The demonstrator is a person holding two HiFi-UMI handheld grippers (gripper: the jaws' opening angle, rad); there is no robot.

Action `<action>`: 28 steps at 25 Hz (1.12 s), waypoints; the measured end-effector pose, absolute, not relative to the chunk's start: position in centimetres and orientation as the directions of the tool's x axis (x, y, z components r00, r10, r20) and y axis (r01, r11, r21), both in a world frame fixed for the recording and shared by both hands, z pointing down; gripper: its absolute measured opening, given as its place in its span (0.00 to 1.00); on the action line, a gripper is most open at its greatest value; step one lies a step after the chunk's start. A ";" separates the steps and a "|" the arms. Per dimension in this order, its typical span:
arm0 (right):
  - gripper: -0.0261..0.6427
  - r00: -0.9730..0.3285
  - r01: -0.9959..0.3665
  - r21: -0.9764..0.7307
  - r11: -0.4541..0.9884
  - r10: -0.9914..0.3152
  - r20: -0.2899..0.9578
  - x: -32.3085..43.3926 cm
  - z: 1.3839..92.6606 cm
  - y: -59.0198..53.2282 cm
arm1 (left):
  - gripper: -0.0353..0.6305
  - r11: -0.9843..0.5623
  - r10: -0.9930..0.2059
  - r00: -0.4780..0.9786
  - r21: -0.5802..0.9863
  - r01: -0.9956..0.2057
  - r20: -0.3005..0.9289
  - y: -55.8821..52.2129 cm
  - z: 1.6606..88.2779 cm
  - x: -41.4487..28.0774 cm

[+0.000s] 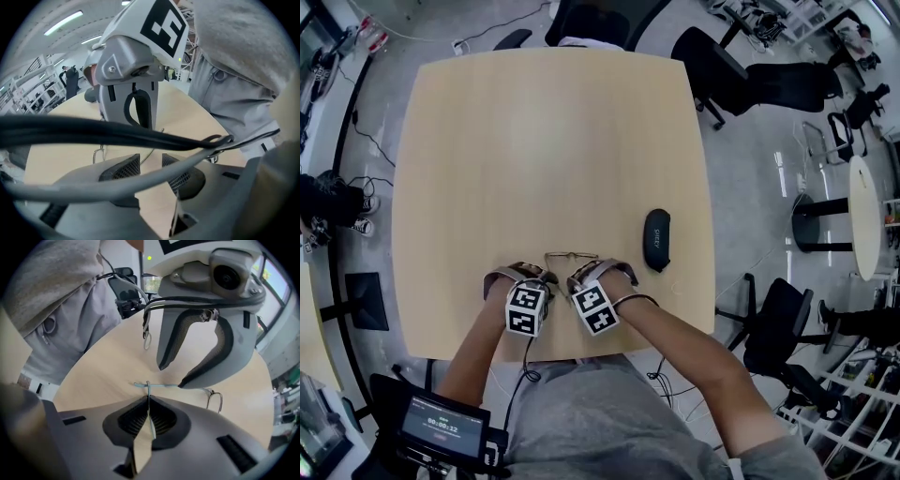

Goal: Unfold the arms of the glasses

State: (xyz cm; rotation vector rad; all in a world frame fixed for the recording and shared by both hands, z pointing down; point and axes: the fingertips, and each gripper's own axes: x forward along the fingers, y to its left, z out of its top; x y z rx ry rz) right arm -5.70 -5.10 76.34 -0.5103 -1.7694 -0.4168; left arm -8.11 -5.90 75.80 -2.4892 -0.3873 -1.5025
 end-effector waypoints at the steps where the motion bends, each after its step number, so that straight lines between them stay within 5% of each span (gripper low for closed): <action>1: 0.07 -0.211 0.568 0.015 0.823 0.127 0.969 -5.6 76.4 -5.0 | 0.24 -0.938 0.117 0.436 -0.045 0.344 0.892 -5.8 76.0 -8.1; 15: 0.07 -0.224 0.632 0.034 0.774 0.140 0.964 -5.0 76.3 -4.4 | 0.23 -0.936 0.210 0.395 0.067 0.346 0.894 -5.3 77.3 -6.5; 19: 0.07 -0.243 0.621 0.046 0.782 0.136 0.960 -4.9 76.1 -4.3 | 0.12 -0.942 0.257 0.424 0.128 0.310 0.869 -5.2 77.1 -6.2; 28: 0.07 -0.253 0.632 0.062 0.773 0.130 0.959 -4.3 75.9 -4.3 | 0.11 -0.939 0.271 0.421 0.141 0.315 0.866 -5.2 77.0 -6.4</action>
